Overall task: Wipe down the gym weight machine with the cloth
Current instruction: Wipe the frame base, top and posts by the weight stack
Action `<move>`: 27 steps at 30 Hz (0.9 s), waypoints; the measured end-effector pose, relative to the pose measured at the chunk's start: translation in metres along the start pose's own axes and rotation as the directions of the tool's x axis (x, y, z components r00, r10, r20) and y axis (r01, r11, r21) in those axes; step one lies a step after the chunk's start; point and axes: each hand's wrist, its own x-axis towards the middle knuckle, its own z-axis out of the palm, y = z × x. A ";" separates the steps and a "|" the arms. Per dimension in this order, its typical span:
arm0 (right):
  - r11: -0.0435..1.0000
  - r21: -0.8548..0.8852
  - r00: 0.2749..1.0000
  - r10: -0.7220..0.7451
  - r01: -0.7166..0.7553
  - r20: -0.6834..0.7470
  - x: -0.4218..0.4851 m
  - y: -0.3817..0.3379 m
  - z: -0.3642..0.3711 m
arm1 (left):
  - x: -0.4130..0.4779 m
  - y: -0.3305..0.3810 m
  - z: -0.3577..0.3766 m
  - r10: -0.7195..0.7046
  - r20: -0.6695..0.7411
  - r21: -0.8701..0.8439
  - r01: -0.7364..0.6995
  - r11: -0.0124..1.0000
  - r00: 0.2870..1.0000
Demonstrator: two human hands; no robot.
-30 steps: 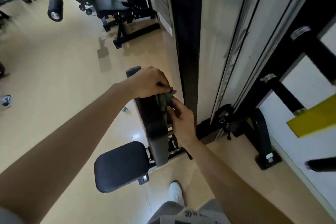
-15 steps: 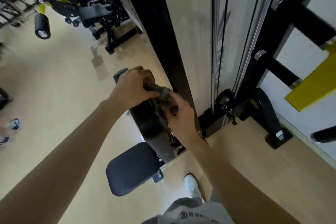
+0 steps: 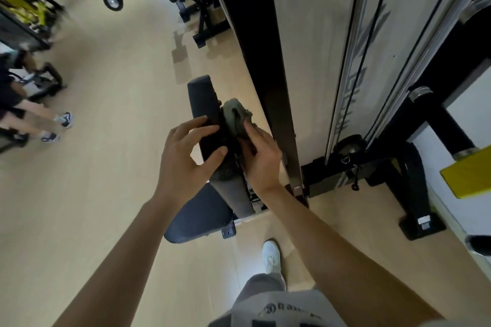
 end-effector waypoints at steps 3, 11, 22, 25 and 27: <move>0.969 0.050 0.962 0.232 -0.241 0.143 0.002 0.003 -0.004 | -0.018 0.005 0.008 -0.034 -0.046 -0.045 0.032 0.998 0.998; 0.934 -0.059 0.913 0.356 -0.352 0.196 0.002 0.034 -0.002 | -0.036 0.010 0.027 -0.130 -0.118 -0.185 0.107 0.977 0.984; 0.923 0.072 0.910 0.355 -0.377 0.214 -0.005 0.015 -0.005 | -0.038 0.010 0.032 -0.153 -0.152 -0.234 0.115 0.965 0.976; 0.932 0.066 0.914 0.334 -0.357 0.233 -0.003 0.019 -0.004 | -0.038 0.009 0.034 -0.157 -0.155 -0.252 0.114 0.961 0.975; 0.937 0.070 0.920 0.318 -0.341 0.229 -0.003 0.028 0.003 | -0.038 0.009 0.035 -0.157 -0.160 -0.246 0.115 0.962 0.974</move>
